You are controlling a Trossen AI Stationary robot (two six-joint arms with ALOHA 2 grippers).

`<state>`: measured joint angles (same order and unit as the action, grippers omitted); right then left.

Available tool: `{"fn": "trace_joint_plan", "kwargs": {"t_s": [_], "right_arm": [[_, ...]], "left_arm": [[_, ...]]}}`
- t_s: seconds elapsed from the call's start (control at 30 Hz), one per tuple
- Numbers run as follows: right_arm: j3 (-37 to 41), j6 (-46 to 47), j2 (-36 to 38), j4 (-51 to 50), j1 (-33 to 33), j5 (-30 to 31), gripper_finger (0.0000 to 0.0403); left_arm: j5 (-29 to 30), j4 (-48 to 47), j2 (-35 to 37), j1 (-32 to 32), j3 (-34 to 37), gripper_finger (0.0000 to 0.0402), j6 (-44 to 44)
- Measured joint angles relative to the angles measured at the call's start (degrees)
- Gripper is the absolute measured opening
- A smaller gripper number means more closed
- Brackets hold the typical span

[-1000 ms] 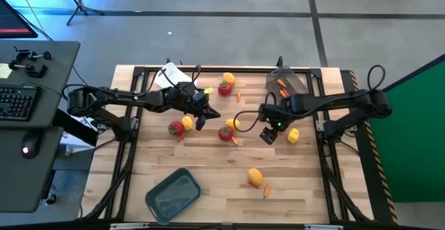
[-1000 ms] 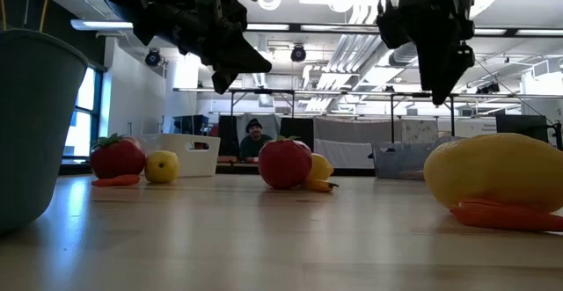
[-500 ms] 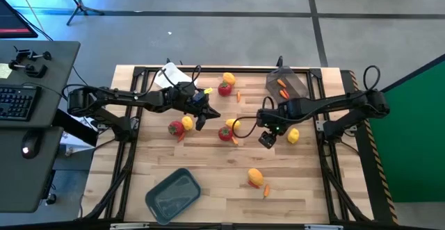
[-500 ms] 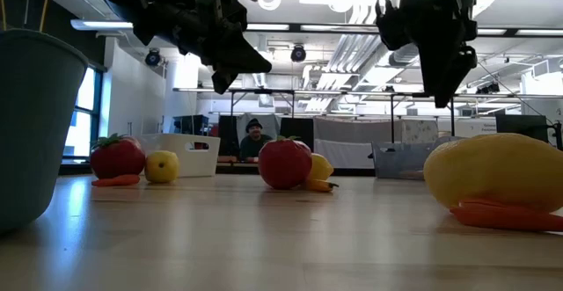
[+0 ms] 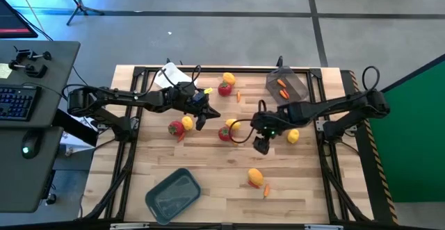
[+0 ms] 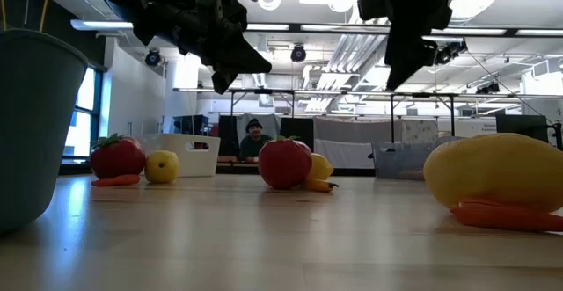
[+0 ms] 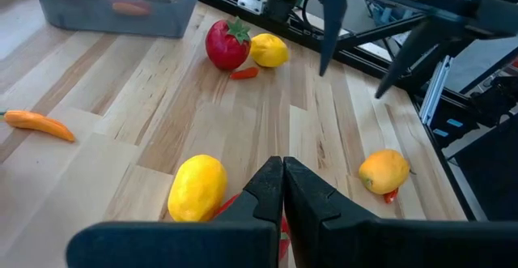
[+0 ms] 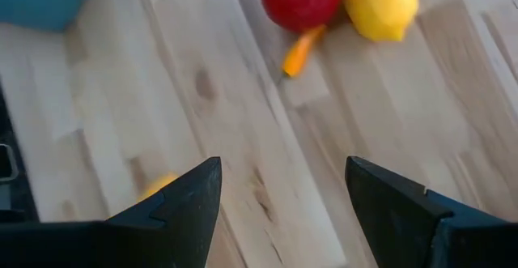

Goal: Sort produce into baskets
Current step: Put the red chili pepper into the black transparent bin

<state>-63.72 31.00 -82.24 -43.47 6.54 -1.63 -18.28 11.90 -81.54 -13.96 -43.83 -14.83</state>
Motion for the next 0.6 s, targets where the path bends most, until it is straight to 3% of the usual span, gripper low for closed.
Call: {"fn": "trace_joint_plan", "kwargs": {"t_s": [0.37,0.6], "right_arm": [[0.0,6.6,-5.0,4.2,6.7,4.1,0.0254],[0.0,10.8,-7.8,8.5,8.7,2.4,0.0254]], "left_arm": [[3.6,0.9,0.7,3.0,0.0,0.0,4.8],[3.5,1.2,1.0,4.0,0.0,0.0,3.2]]}}
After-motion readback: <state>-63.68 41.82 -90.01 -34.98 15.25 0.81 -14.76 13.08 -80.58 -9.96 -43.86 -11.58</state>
